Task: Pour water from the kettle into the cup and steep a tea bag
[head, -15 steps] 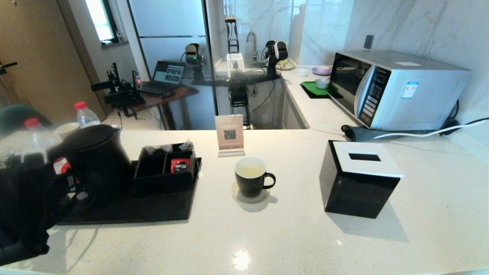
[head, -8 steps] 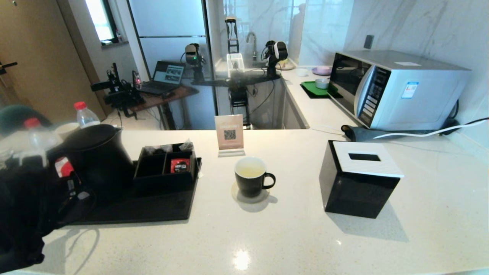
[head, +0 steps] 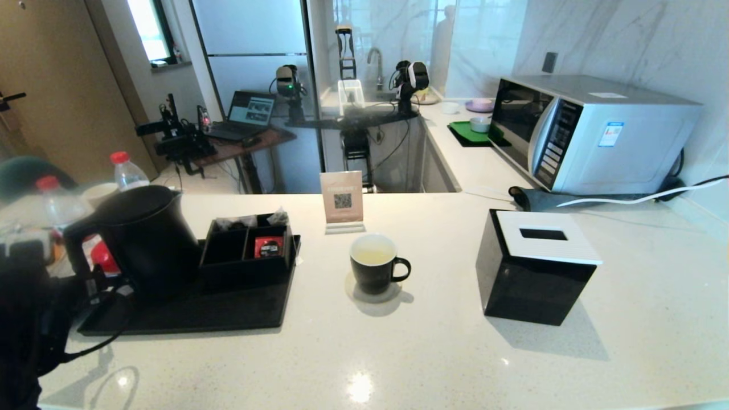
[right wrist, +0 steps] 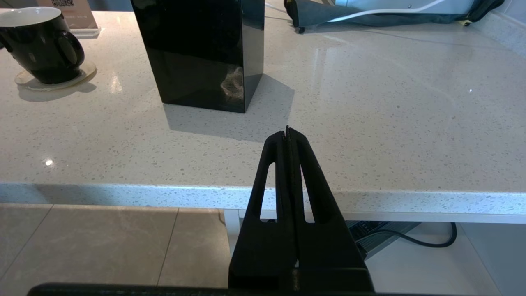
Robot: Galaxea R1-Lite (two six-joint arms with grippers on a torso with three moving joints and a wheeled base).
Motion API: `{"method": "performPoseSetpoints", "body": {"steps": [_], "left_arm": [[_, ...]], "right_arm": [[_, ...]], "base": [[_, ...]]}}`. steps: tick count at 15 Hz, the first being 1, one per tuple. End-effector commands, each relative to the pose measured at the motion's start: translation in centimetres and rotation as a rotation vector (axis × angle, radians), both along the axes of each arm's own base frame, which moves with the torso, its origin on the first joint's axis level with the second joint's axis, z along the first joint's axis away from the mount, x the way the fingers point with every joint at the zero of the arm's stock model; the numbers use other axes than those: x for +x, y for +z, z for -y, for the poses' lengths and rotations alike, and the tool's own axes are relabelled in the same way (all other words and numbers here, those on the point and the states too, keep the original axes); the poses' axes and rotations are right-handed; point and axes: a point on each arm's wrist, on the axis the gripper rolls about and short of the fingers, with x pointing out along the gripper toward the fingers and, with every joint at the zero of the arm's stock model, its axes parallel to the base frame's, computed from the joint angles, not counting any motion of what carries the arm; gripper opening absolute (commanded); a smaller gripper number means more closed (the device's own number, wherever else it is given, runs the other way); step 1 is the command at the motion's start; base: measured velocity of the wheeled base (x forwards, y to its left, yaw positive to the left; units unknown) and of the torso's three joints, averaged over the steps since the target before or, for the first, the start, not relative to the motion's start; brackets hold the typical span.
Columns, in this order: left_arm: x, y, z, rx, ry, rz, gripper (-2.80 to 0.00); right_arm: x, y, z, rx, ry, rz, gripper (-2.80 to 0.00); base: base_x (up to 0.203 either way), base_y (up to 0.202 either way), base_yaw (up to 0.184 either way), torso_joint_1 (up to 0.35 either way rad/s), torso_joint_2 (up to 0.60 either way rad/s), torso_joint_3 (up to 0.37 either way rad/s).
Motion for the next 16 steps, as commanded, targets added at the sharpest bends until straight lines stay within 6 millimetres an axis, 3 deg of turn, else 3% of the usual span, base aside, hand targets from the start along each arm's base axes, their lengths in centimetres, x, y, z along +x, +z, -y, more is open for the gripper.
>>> {"method": "performPoseSetpoints", "body": {"steps": [1, 5, 9, 13, 16], "left_arm": [[-1.5, 1.3, 0.6, 0.023, 0.001, 0.058, -2.80], [-3.2, 2.7, 1.4, 0.047, -0.009, 0.090, -2.80], [-3.6, 3.9, 4.0, 0.062, -0.119, 0.144, -2.80], [-3.6, 4.7, 7.2, 0.059, -0.274, 0.187, -2.80], [-4.0, 5.0, 10.8, 0.033, -0.456, 0.209, -2.80]], "right_arm": [[0.0, 0.0, 0.0, 0.000, 0.000, -0.001, -2.80], [0.0, 0.0, 0.0, 0.000, 0.000, -0.001, -2.80], [0.0, 0.0, 0.0, 0.001, 0.000, -0.001, -2.80], [0.0, 0.0, 0.0, 0.000, 0.000, -0.001, -2.80], [0.0, 0.0, 0.0, 0.000, 0.000, -0.001, -2.80]], "base": [[0.000, 0.000, 0.000, 0.000, 0.00, 0.000], [0.000, 0.000, 0.000, 0.000, 0.00, 0.000], [0.000, 0.000, 0.000, 0.000, 0.00, 0.000], [0.000, 0.000, 0.000, 0.000, 0.00, 0.000], [0.000, 0.000, 0.000, 0.000, 0.00, 0.000]]}}
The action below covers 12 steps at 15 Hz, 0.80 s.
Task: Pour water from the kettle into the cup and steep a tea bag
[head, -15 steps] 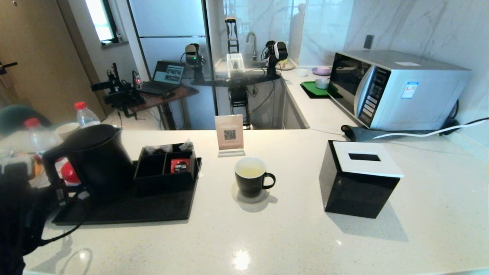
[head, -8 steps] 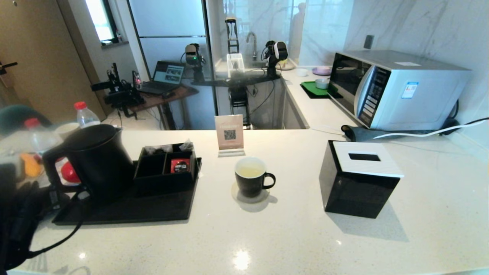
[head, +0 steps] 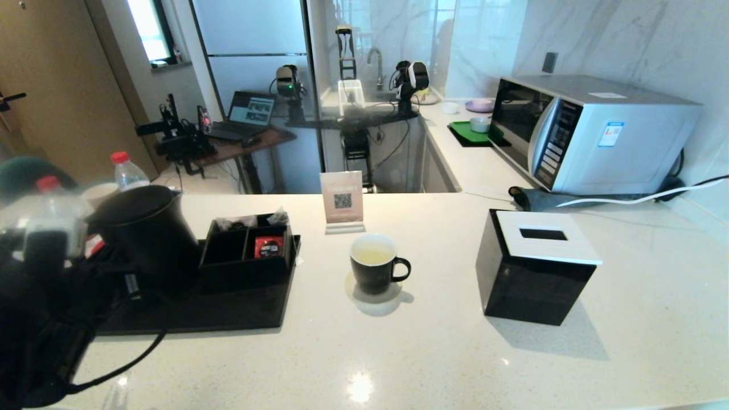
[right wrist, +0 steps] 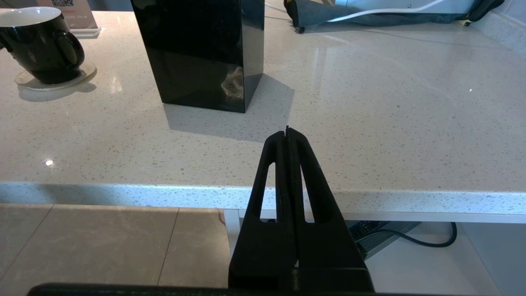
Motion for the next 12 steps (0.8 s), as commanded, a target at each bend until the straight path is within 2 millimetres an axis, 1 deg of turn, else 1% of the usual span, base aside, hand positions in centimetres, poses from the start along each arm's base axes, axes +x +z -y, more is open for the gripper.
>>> {"method": "performPoseSetpoints", "body": {"steps": [1, 4, 7, 9, 12], "left_arm": [[-0.8, 1.1, 2.8, -0.008, -0.140, 0.078, -2.80], [-1.9, 1.5, 5.3, -0.017, -0.283, 0.090, -2.80], [-2.8, 2.3, 7.3, -0.026, -0.399, 0.106, -2.80], [-2.9, 3.5, 8.0, -0.034, -0.437, 0.131, -2.80], [-2.7, 5.4, 8.2, -0.038, -0.441, 0.110, -2.80]], "right_arm": [[0.0, 0.0, 0.0, 0.000, 0.001, -0.001, -2.80], [0.0, 0.0, 0.0, -0.001, 0.001, -0.001, -2.80], [0.0, 0.0, 0.0, 0.000, 0.001, -0.001, -2.80], [0.0, 0.0, 0.0, 0.000, 0.001, -0.001, -2.80], [0.0, 0.0, 0.0, 0.000, 0.001, -0.001, -2.80]], "base": [[0.000, 0.000, 0.000, 0.000, 0.00, 0.000], [0.000, 0.000, 0.000, 0.000, 0.00, 0.000], [0.000, 0.000, 0.000, 0.000, 0.00, 0.000], [0.000, 0.000, 0.000, 0.000, 0.00, 0.000], [0.000, 0.000, 0.000, 0.000, 0.00, 0.000]]}}
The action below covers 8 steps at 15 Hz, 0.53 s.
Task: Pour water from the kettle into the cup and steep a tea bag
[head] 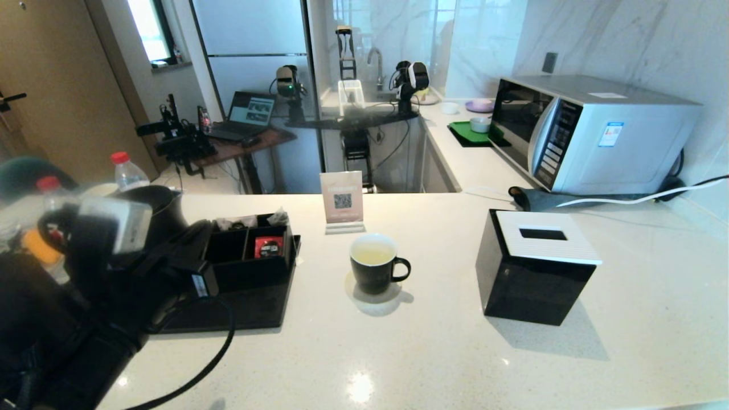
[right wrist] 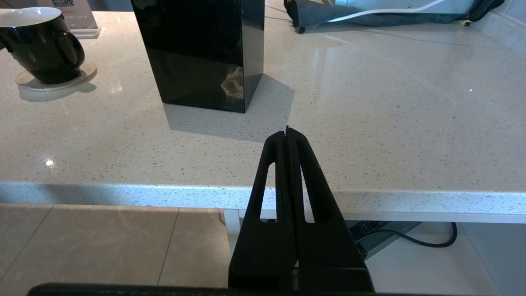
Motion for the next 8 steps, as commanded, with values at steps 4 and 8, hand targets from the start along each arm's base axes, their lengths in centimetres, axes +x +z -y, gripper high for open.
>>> {"method": "performPoseSetpoints", "body": {"steps": [4, 8], "left_arm": [[-0.3, 3.2, -0.5, -0.008, 0.021, -0.102, -2.80], [0.9, 6.2, -1.2, 0.050, 0.083, -0.253, -2.80]], "right_arm": [[0.0, 0.0, 0.0, 0.000, 0.000, -0.001, -2.80], [0.0, 0.0, 0.0, -0.001, 0.000, -0.001, -2.80]], "base": [[0.000, 0.000, 0.000, 0.000, 0.00, 0.000], [0.000, 0.000, 0.000, 0.000, 0.00, 0.000]]}}
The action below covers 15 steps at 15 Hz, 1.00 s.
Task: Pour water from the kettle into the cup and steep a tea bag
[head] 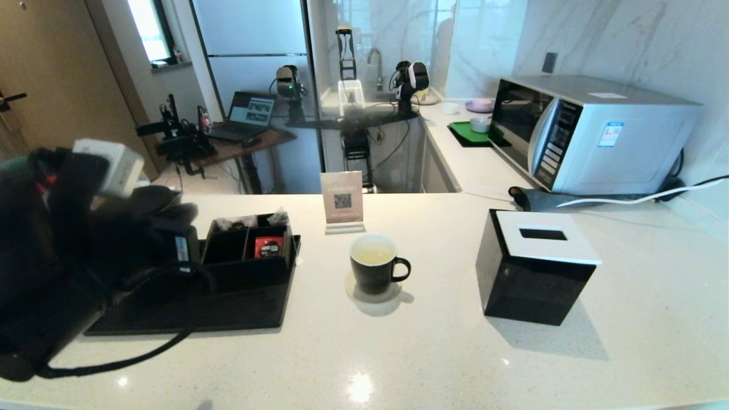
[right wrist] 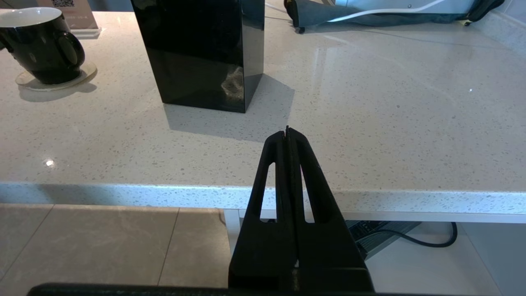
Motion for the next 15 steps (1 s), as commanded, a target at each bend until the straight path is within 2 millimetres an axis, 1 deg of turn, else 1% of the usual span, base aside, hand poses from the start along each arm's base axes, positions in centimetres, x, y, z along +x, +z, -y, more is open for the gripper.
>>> {"method": "performPoseSetpoints", "body": {"steps": [1, 3, 4, 6, 9, 15], "left_arm": [[0.3, 1.9, -0.9, 0.048, 0.050, -0.123, -2.80], [1.1, 2.9, -1.8, 0.074, 0.100, -0.214, -2.80], [1.9, 2.8, -2.0, 0.083, 0.120, -0.248, -2.80], [4.0, 2.6, -1.8, 0.096, 0.132, -0.294, -2.80], [6.9, 1.9, -1.3, 0.108, 0.145, -0.337, -2.80], [12.7, 0.1, -1.3, 0.118, 0.188, -0.394, -2.80]], "right_arm": [[0.0, 0.0, 0.0, -0.002, 0.000, -0.001, -2.80], [0.0, 0.0, 0.0, 0.000, 0.000, -0.001, -2.80], [0.0, 0.0, 0.0, 0.000, 0.000, -0.001, -2.80], [0.0, 0.0, 0.0, 0.000, 0.000, -0.001, -2.80], [0.0, 0.0, 0.0, 0.000, 0.000, -0.001, -2.80], [0.0, 0.0, 0.0, -0.002, 0.000, -0.001, -2.80]], "base": [[0.000, 0.000, 0.000, 0.000, 0.00, 0.000], [0.000, 0.000, 0.000, 0.000, 0.00, 0.000], [0.000, 0.000, 0.000, 0.000, 0.00, 0.000], [0.000, 0.000, 0.000, 0.000, 0.00, 0.000], [0.000, 0.000, 0.000, 0.000, 0.00, 0.000], [0.000, 0.000, 0.000, 0.000, 0.00, 0.000]]}}
